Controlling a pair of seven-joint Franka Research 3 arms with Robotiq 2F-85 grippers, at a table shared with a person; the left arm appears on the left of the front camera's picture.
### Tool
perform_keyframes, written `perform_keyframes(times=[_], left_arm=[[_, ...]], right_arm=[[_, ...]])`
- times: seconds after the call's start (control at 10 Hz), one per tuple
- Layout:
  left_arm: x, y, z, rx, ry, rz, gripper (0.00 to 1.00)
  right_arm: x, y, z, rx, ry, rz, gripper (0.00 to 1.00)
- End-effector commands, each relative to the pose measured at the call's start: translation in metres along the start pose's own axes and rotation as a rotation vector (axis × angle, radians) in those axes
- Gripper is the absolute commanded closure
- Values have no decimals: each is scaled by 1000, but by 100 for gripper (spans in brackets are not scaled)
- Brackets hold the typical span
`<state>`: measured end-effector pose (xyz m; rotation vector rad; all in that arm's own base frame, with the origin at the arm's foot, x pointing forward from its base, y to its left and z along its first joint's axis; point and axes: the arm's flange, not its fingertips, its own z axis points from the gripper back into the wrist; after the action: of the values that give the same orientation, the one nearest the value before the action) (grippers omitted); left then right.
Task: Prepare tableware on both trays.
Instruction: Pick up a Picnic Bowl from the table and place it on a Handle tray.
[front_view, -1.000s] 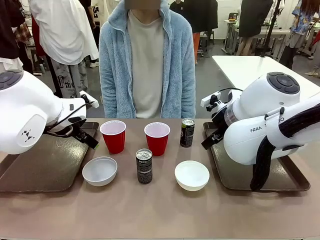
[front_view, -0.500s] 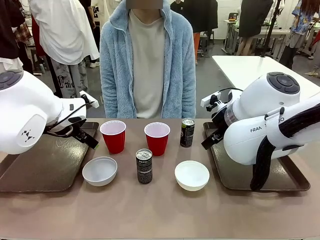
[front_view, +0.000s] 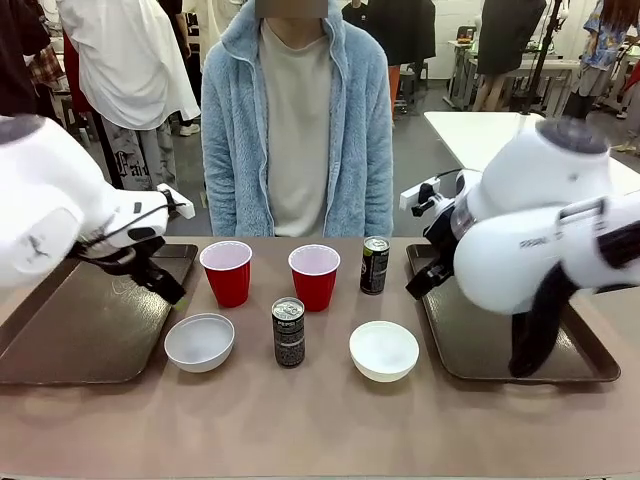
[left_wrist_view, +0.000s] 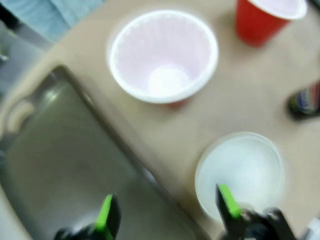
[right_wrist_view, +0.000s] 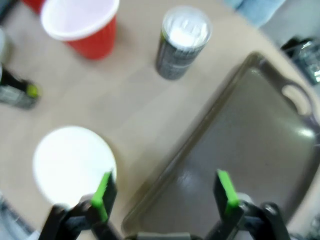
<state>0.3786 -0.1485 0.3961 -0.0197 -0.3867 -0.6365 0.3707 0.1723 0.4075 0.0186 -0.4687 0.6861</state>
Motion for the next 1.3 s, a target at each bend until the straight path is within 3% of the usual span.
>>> perform_keyframes(times=[0.0,0.2,0.3,0.4,0.5,0.6,0.7,0.8,0.9,1.0,1.2], left_arm=[[-101,-26,78,-95,132,30,0],[-136,-39,114,-168,128,75,0],[-144,-46,116,-178,129,83,0],[-139,-37,106,-103,42,91,0],[-60,-24,135,-164,159,56,0],[-60,-24,135,-164,159,56,0],[-70,-23,161,-149,117,64,0],[-59,-9,134,-387,64,98,0],[-51,14,123,-659,-42,213,0],[-51,43,127,-839,-135,315,0],[-81,93,112,-1009,-239,574,0]], right_arm=[[-104,42,82,21,147,-29,0],[-155,67,107,114,316,-71,0],[-167,72,106,136,345,-93,0],[-158,58,90,80,305,-82,0],[-59,39,115,86,313,-53,0],[-59,39,115,86,313,-53,0],[-74,44,136,92,342,-58,0],[-62,25,108,240,323,-98,0],[-66,-9,96,405,258,-221,0],[-80,-41,96,552,180,-363,0],[-139,-97,93,730,48,-680,0]])
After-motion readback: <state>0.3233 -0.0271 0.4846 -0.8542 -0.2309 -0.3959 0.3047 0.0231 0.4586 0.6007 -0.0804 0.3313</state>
